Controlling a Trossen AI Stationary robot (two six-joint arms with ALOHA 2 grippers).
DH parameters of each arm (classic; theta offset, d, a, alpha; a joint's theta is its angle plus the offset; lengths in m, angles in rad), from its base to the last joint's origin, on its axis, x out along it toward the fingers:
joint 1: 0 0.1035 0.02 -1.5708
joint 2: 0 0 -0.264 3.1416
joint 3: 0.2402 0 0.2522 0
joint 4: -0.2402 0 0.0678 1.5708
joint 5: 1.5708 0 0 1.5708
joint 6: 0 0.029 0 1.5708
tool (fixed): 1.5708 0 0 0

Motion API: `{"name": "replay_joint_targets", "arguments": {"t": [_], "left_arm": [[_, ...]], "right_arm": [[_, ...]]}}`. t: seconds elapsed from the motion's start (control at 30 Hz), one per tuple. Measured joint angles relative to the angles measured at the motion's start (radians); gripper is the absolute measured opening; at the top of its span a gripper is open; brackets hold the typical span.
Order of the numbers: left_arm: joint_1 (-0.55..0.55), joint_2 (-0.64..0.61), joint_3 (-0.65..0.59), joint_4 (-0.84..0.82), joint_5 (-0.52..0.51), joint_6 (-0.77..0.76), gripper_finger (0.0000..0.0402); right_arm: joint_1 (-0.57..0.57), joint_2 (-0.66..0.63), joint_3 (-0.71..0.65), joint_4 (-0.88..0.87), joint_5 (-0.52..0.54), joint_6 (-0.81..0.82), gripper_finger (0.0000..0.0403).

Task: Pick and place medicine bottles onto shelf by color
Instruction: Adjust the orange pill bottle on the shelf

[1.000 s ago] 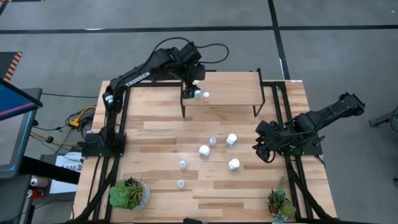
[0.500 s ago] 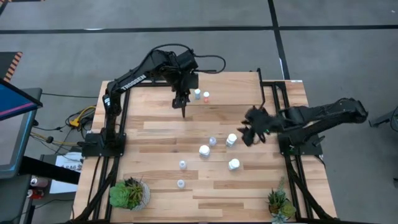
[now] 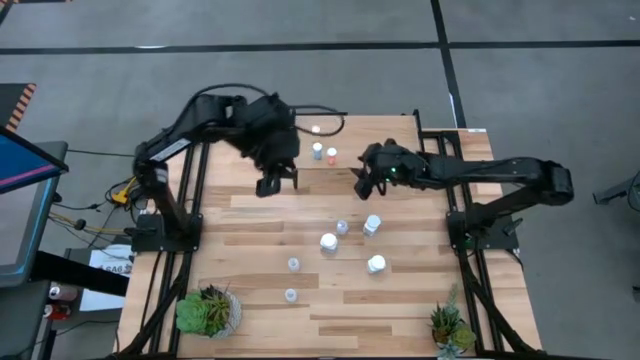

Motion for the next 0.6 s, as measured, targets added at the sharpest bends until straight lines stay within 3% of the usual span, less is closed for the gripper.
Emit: {"name": "replay_joint_targets", "arguments": {"t": [0.1,0.3,0.43,0.6], "left_arm": [[-0.062,-0.044,0.000,0.000,-0.076,-0.021,0.0083],[-0.152,-0.192,-0.077,0.002,-0.055,-0.051,0.0056],[-0.191,-0.325,-0.256,0.025,-0.101,-0.151,0.0039],[-0.242,-0.471,-0.519,0.208,-0.190,-0.260,0.0017]], "right_arm": [[-0.018,0.049,0.000,0.039,-0.043,-0.038,0.0216],[-0.040,0.140,0.013,0.036,-0.054,-0.034,0.0188],[-0.048,0.187,0.067,0.029,-0.055,-0.056,0.0163],[-0.071,0.233,0.137,-0.009,-0.049,-0.084,0.0135]]}}
